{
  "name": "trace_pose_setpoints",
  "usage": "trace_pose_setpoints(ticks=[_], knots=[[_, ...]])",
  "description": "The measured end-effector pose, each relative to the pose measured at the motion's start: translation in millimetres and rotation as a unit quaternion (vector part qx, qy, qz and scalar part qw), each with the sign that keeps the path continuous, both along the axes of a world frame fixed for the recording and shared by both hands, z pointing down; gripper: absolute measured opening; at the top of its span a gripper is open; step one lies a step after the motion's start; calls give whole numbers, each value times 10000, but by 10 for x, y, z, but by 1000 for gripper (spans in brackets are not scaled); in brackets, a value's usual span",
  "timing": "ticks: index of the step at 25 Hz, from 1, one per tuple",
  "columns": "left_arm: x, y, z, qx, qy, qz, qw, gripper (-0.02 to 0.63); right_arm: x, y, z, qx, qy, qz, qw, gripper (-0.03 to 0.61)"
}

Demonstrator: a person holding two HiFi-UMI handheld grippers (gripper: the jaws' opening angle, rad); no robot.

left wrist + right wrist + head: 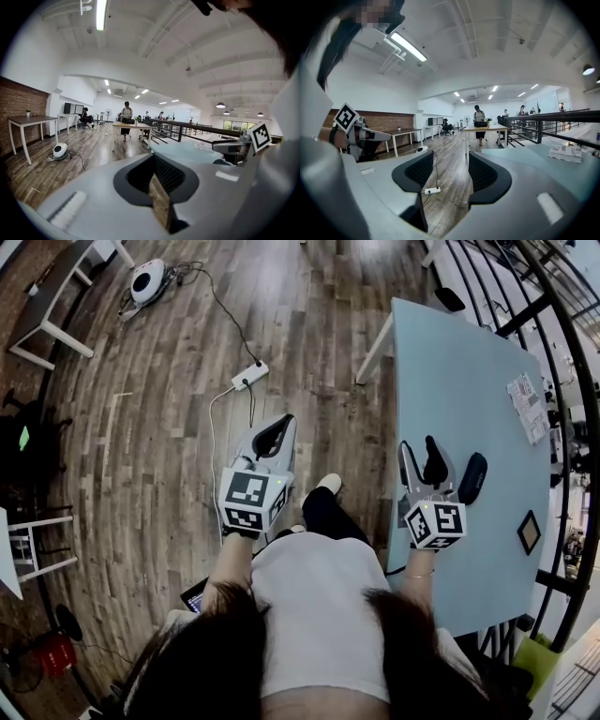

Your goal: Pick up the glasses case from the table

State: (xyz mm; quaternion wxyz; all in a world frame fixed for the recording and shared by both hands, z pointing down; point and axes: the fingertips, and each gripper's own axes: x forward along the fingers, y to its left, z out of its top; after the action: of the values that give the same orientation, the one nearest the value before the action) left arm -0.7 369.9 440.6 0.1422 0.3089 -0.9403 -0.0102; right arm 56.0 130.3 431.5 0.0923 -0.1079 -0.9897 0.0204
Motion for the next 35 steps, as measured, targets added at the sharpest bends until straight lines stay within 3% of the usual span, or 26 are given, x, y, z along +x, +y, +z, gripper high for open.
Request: trace_pose_setpoints(ticks=[8, 16, 26, 31, 35], knots=[[-791, -429, -147, -64, -66, 118, 9999, 57, -736, -391, -22, -138, 72, 103, 9998, 242], [-1232, -863, -178, -188, -112, 404, 9989, 57, -1051, -794, -7, -259, 11, 378, 9990, 270], [-1417, -1650, -214, -215, -180, 1216, 9922, 57, -754, -1501, -13, -327, 42, 1300, 9910, 316], [-1558, -2282, -187, -151, -150, 1959, 9804, 57, -482, -1943, 5, -286, 124, 2108, 9770, 333], [-1703, -2879, -181, -107, -156, 2613, 9651, 57, -303, -2294, 21, -254, 195, 2789, 9598, 334]])
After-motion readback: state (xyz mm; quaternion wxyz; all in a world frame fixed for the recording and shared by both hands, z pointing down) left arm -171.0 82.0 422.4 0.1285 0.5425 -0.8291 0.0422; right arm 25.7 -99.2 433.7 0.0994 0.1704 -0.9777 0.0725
